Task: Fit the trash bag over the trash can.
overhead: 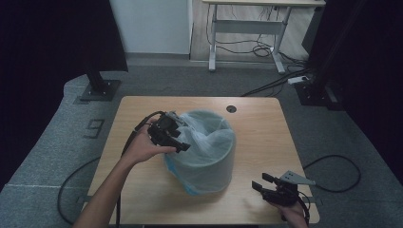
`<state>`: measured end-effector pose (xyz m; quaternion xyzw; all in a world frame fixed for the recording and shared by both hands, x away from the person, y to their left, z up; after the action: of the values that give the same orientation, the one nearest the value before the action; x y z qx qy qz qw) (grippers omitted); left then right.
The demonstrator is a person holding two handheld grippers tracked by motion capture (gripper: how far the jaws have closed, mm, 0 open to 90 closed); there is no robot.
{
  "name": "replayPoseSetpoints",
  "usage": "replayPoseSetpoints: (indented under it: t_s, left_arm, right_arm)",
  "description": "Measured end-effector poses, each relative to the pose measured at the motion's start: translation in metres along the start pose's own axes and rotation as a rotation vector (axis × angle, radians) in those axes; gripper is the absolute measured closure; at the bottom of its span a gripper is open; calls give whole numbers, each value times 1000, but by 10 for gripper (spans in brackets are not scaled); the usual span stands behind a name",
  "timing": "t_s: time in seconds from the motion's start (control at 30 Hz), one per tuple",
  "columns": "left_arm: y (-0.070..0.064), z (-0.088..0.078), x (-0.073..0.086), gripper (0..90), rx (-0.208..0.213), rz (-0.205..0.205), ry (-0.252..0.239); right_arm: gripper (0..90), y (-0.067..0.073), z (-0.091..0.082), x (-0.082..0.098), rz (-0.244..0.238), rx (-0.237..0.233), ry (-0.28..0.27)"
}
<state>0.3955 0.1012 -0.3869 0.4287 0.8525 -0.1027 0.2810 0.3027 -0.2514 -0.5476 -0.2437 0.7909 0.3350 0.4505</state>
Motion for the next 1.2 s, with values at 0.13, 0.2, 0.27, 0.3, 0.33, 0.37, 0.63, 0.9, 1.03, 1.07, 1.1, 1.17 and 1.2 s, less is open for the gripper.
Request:
replayPoseSetpoints:
  t_s: [0.13, 0.2, 0.27, 0.3, 0.33, 0.37, 0.63, 0.9, 1.03, 1.07, 1.1, 1.17, 1.2]
  left_arm:
    - [-6, -15, 1, 324, -5, 2, -90]
    - [-8, -19, 2, 318, -7, 2, -118]
    - [-10, -25, 5, 318, -3, -7, -156]
    - [-12, -29, 8, 322, -3, -17, -185]
    - [-12, -29, 8, 323, -3, -17, -185]
    - [-12, -30, 11, 323, -4, -22, -188]
    - [-14, -43, 29, 322, -9, -68, -274]
    - [-13, -56, 59, 317, -34, -84, -283]
    - [-13, -59, 86, 316, -72, -106, -291]
    - [-13, -59, 91, 316, -72, -113, -292]
    - [-13, -59, 91, 315, -72, -113, -292]
    - [-13, -58, 102, 316, -87, -120, -286]
    - [-13, -55, 113, 315, -106, -122, -273]
  right_arm:
    - [339, 0, 0, 0, -1, 2, -2]
    - [339, 0, 0, 0, -2, 2, -2]
    - [338, 0, -1, -1, -3, 2, -2]
    - [338, 0, -1, -1, -3, 1, -3]
    - [338, 0, -1, -1, -3, 1, -3]
    - [338, 1, -1, -1, -2, 2, -2]
    - [338, 1, -1, 0, -4, 3, -2]
    - [337, 2, -1, 1, -9, 0, 6]
    - [336, 2, -2, 1, -8, -4, 8]
    - [336, 2, -2, 2, -8, -7, 14]
    - [336, 2, -1, 2, -9, -9, 15]
    - [336, 3, 0, 2, -11, -10, 20]
    - [336, 3, 1, 3, -13, -11, 24]
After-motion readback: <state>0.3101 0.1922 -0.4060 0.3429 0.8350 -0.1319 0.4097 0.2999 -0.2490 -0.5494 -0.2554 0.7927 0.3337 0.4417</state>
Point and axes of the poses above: each handheld gripper's, and its own axes: z roughly forward along the jaws, x roughly out of its underside, y roughly to its left, the point moved 5 cm from there along z, roughly forward along the jaws, and after that the axes turned 9 degrees about -x, right-handed, at the moved point
